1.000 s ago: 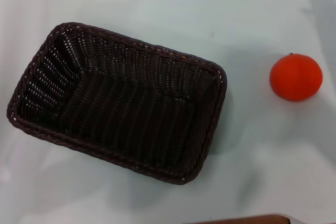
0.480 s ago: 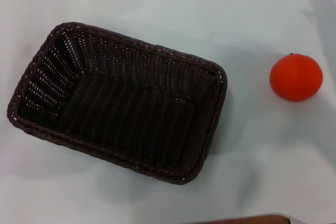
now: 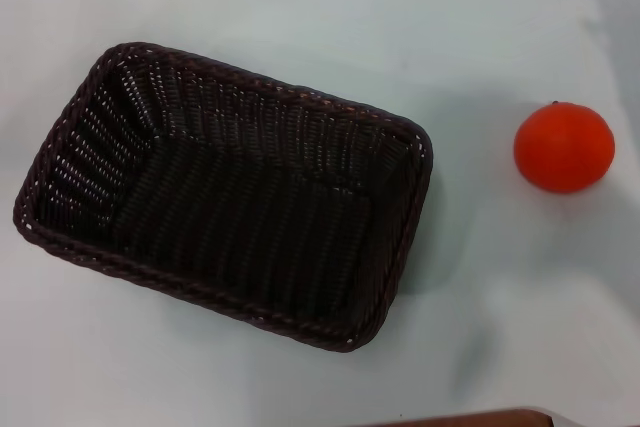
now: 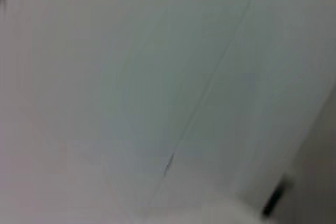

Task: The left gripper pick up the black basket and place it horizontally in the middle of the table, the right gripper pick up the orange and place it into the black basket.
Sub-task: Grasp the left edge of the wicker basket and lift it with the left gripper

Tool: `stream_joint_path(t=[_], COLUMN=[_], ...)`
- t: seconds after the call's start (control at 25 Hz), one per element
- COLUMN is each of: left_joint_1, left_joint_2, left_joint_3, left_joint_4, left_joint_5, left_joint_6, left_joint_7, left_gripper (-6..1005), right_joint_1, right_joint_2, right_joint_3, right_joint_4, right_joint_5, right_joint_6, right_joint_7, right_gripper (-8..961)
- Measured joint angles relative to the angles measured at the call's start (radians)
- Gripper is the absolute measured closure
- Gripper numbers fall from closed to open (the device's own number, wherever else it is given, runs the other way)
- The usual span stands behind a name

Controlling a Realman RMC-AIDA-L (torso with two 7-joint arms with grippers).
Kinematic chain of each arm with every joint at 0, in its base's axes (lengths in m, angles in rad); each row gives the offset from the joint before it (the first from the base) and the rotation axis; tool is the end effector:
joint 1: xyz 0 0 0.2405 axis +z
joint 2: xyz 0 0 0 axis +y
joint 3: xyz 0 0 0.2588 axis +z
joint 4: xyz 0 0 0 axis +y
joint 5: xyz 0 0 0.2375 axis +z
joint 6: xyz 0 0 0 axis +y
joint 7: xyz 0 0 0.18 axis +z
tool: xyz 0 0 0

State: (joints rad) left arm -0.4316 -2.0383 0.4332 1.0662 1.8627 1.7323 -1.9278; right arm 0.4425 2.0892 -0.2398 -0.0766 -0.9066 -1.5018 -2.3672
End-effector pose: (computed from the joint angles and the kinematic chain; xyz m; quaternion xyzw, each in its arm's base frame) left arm -0.2650 0.3650 0.1224 -0.8444 -0.3396 -0.3489 0.2237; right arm 0.3614 0.3573 0.0731 -0.2933 -0.4894 -0.6059 0.5544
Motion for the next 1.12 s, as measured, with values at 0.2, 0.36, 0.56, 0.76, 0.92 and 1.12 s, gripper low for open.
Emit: stream_joint_path(t=[0.2,0.36,0.56,0.76,0.92,1.12], left_joint_1=[-0.009,-0.017,-0.051,-0.104,-0.128,-0.127], left_joint_2=[-0.016,-0.028,-0.058,-0.097,-0.121,-0.12], left_joint_3=[0.123,0.219,0.331,0.415,0.433,0.454], left_joint_4=[0.275,0.389,0.445,0.439,0.434,0.407], left_joint_5=[0.223,0.349,0.533,0.723,0.795,0.807], left_joint_6=[0.008,0.023,0.028,0.02,0.019,-0.007], left_joint_7=[-0.2,-0.304,-0.413,-0.516,-0.526,-0.539], left_gripper=[330,311,265,276,289,305], right_joint_1=[-0.001,0.001,0.005,0.005,0.003,-0.004], right_joint_2=[0.0,0.001,0.002,0.002,0.002,0.002], right_joint_3=[0.005,0.005,0.006,0.007,0.007,0.007], right_joint_4=[0.0,0.0,0.0,0.001,0.002,0.003], right_joint_5=[0.0,0.0,0.0,0.0,0.0,0.0], right_joint_6=[0.001,0.003,0.005,0.005,0.005,0.013], right_joint_7=[0.002,0.002,0.002,0.002,0.002,0.003], right_gripper=[80,80,81,81,82,83])
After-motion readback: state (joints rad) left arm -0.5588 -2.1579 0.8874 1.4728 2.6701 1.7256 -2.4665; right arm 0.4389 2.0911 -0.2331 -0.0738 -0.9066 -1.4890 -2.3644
